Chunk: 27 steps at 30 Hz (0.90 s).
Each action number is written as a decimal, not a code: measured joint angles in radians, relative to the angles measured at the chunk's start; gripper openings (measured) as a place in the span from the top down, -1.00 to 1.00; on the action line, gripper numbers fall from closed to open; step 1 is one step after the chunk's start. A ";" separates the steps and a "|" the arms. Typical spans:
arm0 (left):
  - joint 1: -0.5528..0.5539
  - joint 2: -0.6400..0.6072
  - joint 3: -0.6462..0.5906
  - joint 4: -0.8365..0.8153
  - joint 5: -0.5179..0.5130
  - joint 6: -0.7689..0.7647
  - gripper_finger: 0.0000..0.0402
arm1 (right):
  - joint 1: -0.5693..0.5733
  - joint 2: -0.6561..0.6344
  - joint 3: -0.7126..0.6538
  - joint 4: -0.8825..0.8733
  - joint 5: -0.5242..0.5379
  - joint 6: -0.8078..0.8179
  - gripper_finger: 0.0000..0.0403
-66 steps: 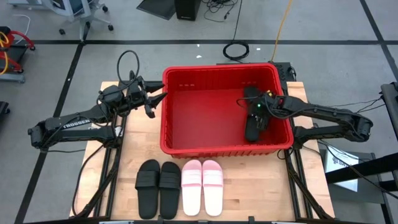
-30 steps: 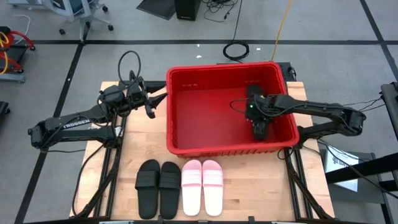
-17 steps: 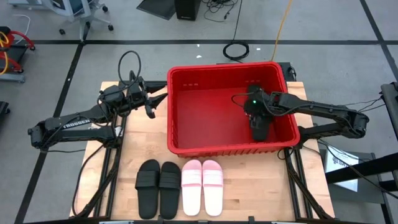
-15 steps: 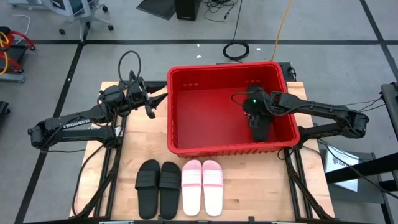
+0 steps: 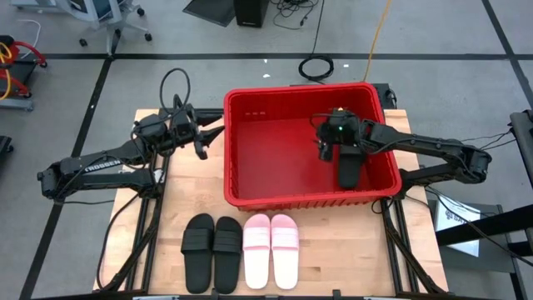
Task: Pick and place slides into bin
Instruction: Adjust the red bin on the table
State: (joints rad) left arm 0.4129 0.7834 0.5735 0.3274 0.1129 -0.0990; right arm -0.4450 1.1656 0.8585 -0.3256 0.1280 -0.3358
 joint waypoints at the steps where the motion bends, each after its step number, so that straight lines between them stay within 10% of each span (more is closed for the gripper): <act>1: 0.000 0.000 0.000 -0.005 0.012 -0.001 -0.01 | 0.000 0.000 0.000 0.015 -0.001 -0.001 -0.13; 17: -0.002 0.087 0.009 -0.136 0.133 0.004 -0.01 | 0.000 0.000 0.000 0.065 -0.052 0.006 -0.10; 27: -0.022 0.308 0.342 -0.628 0.017 0.197 -0.01 | 0.001 -0.036 0.000 0.077 -0.051 0.000 -0.10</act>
State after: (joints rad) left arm 0.3905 1.0917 0.9152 -0.3004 0.1301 0.0983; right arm -0.4438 1.1298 0.8585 -0.2485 0.0769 -0.3360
